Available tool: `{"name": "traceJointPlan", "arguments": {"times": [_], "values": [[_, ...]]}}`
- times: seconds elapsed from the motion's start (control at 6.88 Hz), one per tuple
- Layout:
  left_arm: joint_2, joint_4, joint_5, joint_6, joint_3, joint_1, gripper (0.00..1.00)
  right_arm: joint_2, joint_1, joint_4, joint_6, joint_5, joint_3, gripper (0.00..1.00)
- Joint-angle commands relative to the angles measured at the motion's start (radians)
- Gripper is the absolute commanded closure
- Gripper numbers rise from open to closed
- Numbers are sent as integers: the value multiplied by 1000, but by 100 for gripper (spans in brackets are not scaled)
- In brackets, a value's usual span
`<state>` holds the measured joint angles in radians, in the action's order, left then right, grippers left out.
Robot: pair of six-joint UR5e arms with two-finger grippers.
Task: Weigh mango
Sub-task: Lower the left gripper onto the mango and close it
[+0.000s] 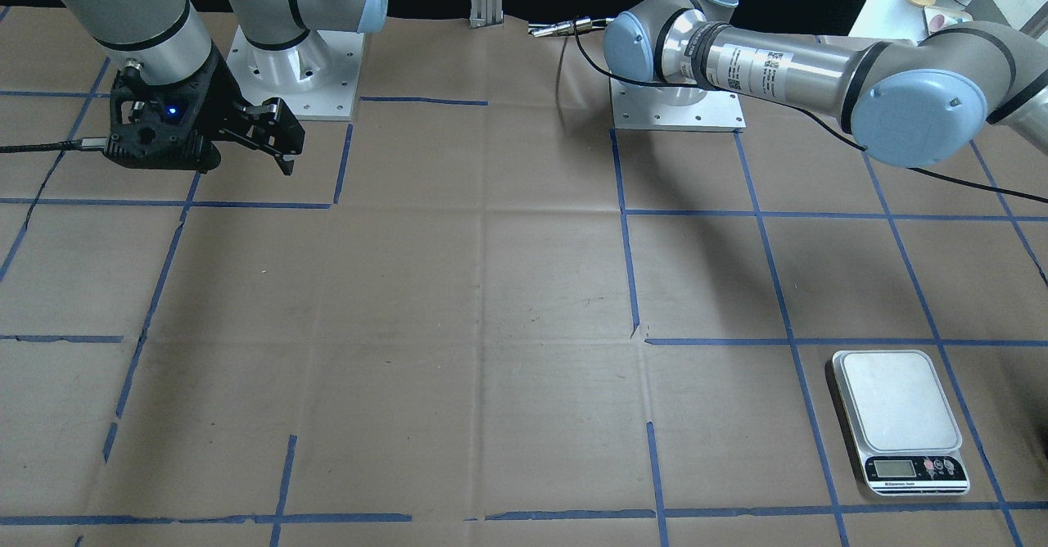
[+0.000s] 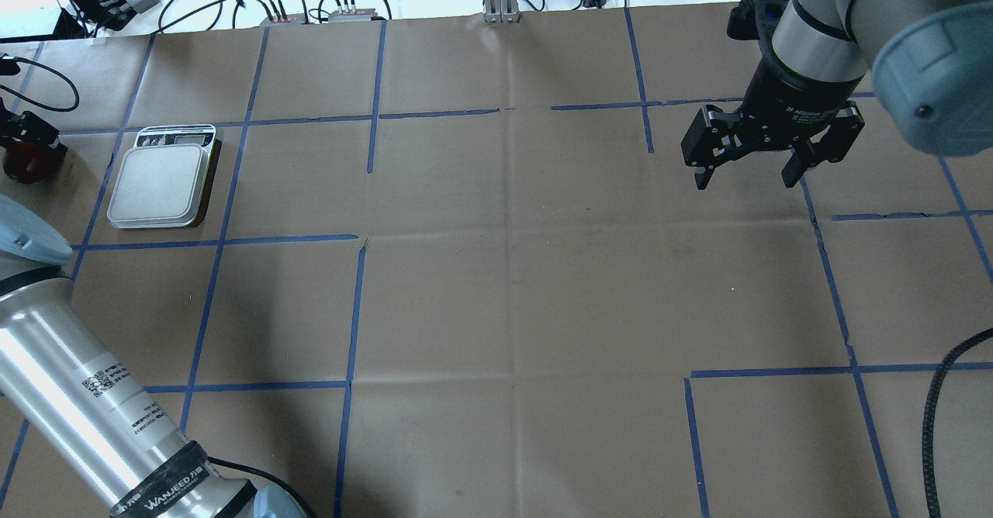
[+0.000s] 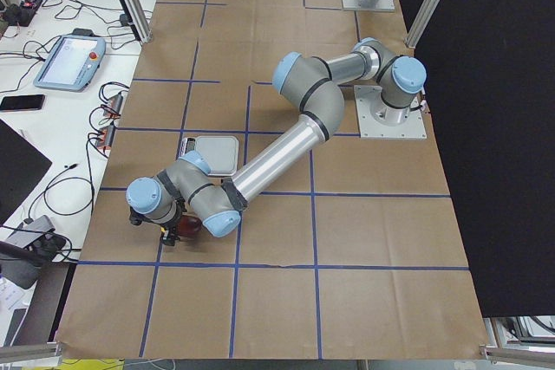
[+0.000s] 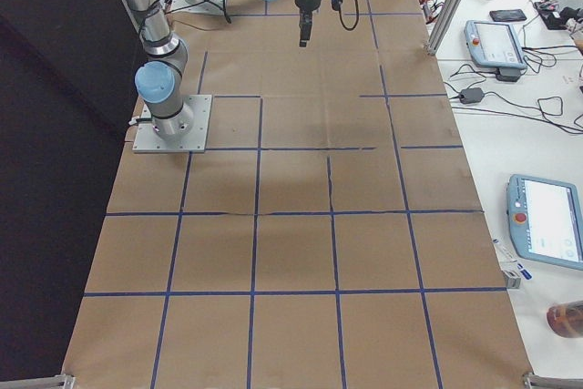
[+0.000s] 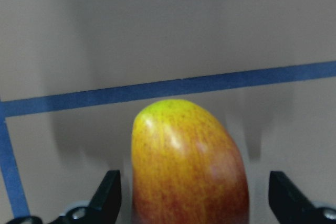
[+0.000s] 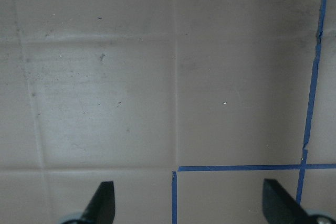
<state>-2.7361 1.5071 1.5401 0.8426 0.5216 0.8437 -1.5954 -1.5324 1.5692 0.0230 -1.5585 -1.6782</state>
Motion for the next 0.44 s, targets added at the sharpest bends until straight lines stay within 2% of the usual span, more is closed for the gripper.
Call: {"name": "traceJointPlan", "arguments": {"times": [0.0,0.15,0.29], "values": [[10,-1,-3,1,-9,0,59,0,0,0,0,0,0,0],[21,1,-2,1,-32,2,63,0,0,0,0,0,0,0],[51,22,1,1,-41,3,63,0,0,0,0,0,0,0]]}}
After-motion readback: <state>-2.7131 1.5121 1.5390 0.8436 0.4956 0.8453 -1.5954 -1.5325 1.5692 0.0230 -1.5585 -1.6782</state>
